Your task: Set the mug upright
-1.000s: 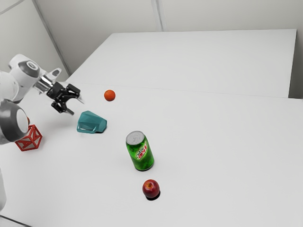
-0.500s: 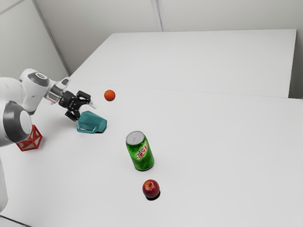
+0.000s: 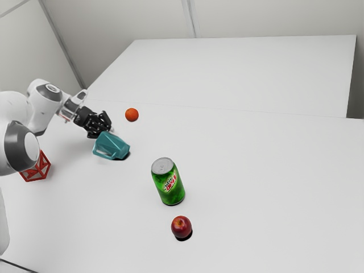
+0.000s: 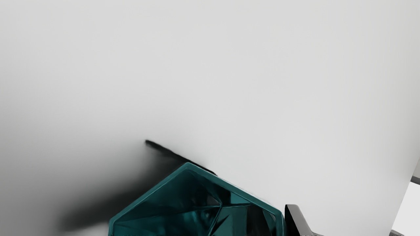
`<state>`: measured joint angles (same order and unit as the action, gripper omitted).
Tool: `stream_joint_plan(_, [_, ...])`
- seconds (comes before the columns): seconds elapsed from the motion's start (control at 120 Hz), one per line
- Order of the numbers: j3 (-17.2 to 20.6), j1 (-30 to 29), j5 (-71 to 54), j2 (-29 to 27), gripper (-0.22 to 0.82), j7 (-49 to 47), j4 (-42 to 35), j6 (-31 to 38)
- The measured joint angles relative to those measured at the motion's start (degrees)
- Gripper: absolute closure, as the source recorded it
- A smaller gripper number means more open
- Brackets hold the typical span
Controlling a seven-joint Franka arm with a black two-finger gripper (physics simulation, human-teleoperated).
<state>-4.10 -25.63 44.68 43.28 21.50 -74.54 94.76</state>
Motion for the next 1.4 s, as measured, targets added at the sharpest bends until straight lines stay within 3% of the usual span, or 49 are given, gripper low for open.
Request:
stream_joint_plan(0.233, [-0.01, 2.77, -4.41, -2.17, 0.74, -0.5, 0.05, 0.42])
stream_joint_plan(0.4, [0.06, 7.73, -14.2, -8.43, 0.78, -0.89, -1.25, 2.1])
stream_joint_plan(0.558, [0.27, 11.96, -23.01, -15.6, 0.78, -1.86, -7.92, 5.6])
stream_joint_plan(0.775, [3.52, 16.3, -36.07, -24.56, 0.79, -5.62, -23.25, 19.25])
stream_joint_plan(1.025, [8.45, 16.61, -41.41, -29.31, 0.79, -11.61, -33.63, 29.95])
stream_joint_plan(1.4, [12.04, 16.61, -42.22, -31.47, 0.79, -22.02, -39.73, 33.34])
